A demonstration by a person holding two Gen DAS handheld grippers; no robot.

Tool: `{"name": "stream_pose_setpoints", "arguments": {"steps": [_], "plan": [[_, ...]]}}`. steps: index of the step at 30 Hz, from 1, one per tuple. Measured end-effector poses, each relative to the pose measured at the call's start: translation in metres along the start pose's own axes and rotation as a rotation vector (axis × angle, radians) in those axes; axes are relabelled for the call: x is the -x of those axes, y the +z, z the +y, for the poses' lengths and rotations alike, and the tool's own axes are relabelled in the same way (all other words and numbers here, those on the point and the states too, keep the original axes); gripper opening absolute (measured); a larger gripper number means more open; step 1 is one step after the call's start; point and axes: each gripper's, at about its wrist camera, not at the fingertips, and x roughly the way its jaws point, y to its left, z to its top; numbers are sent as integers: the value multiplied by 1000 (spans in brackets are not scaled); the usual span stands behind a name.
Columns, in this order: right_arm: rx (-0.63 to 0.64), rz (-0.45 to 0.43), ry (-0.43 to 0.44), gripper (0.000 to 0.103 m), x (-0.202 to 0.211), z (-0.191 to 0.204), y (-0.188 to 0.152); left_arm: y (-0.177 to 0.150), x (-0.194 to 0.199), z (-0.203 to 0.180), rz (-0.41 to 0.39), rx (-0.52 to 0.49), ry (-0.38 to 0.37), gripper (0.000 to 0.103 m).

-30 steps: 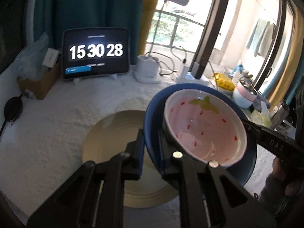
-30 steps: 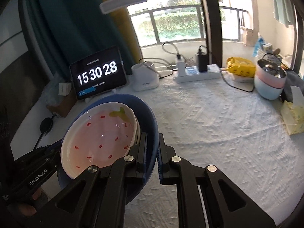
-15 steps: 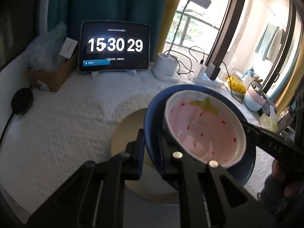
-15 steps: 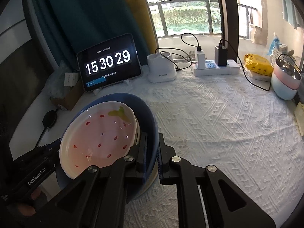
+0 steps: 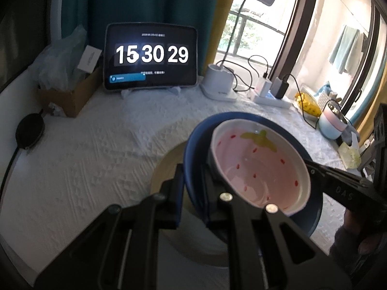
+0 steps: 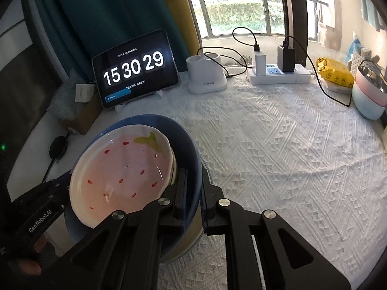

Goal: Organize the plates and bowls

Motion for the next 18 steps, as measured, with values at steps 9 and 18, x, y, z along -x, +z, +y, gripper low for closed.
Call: {"name": "stream_pose_setpoints", "arguments": {"steps": [9, 18], "plan": [[-7, -5, 2, 13, -3, -2, 0, 0, -1, -1, -20, -18, 6, 13], [0, -38, -43, 25, 0, -4, 1, -4, 5, 0, -77, -44, 41, 17]]}}
